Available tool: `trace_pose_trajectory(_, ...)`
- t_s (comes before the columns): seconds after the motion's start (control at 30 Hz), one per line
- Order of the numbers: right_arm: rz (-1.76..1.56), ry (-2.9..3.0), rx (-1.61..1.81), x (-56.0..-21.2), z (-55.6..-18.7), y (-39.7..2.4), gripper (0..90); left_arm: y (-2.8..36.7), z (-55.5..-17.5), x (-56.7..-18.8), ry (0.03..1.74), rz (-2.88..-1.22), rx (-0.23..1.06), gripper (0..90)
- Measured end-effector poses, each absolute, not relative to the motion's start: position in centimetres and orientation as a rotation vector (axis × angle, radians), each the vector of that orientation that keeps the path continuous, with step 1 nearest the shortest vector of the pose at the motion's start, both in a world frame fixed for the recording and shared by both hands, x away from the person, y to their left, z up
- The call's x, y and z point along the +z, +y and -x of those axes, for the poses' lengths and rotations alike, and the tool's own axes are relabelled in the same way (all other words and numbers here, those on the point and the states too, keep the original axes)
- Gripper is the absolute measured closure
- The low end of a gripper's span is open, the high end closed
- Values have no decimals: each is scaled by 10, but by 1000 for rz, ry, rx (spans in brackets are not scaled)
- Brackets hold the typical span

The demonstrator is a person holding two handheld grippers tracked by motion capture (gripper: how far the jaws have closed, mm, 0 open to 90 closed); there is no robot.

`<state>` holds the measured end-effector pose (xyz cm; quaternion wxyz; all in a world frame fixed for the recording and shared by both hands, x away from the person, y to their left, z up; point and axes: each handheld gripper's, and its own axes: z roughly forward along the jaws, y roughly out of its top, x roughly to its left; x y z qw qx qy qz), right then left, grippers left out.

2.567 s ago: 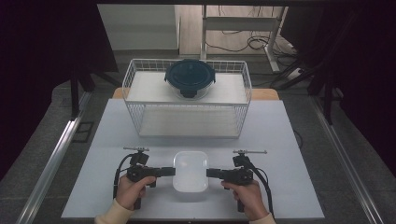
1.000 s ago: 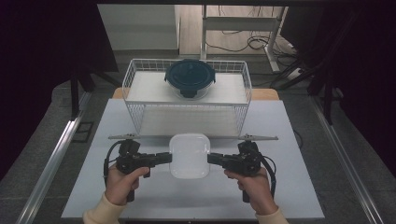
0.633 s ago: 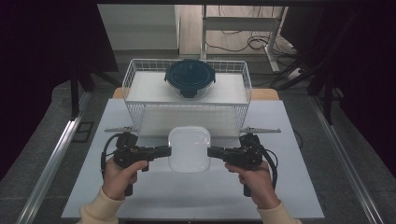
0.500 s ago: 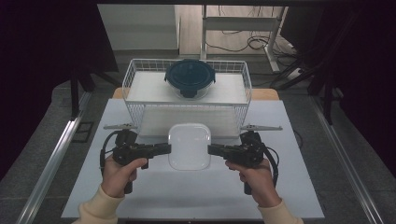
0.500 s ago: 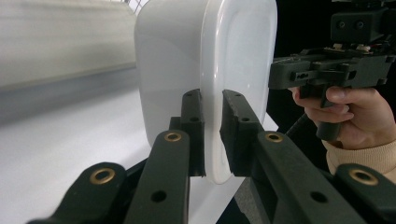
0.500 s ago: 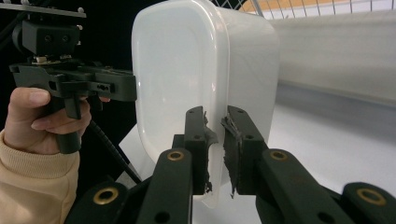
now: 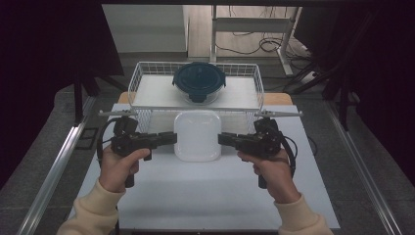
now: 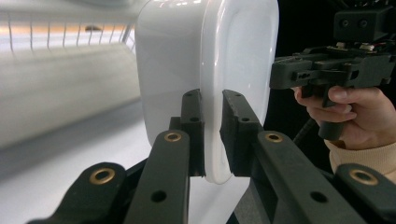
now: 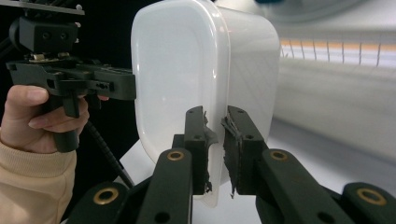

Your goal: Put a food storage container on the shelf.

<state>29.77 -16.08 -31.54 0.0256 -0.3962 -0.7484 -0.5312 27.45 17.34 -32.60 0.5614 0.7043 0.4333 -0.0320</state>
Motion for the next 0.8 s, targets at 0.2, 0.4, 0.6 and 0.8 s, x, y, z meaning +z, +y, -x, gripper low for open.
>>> trace_pose_trajectory(0.2, 1207, -2339, -1676, -286, -308, -157, 791, 176, -285, -297, 1001, -1660, -34, 802)
trace_pose_trajectory(0.4, 1189, -2329, -1695, -264, -322, -155, 791, 180, -298, -276, 995, -1646, -34, 802)
trace_pose_trajectory(0.6, 1174, -2337, -1705, -245, -334, -153, 792, 182, -310, -260, 992, -1642, -29, 802)
trace_pose_trajectory(0.8, 1190, -2328, -1707, -228, -352, -152, 791, 183, -333, -244, 999, -1637, -53, 801)
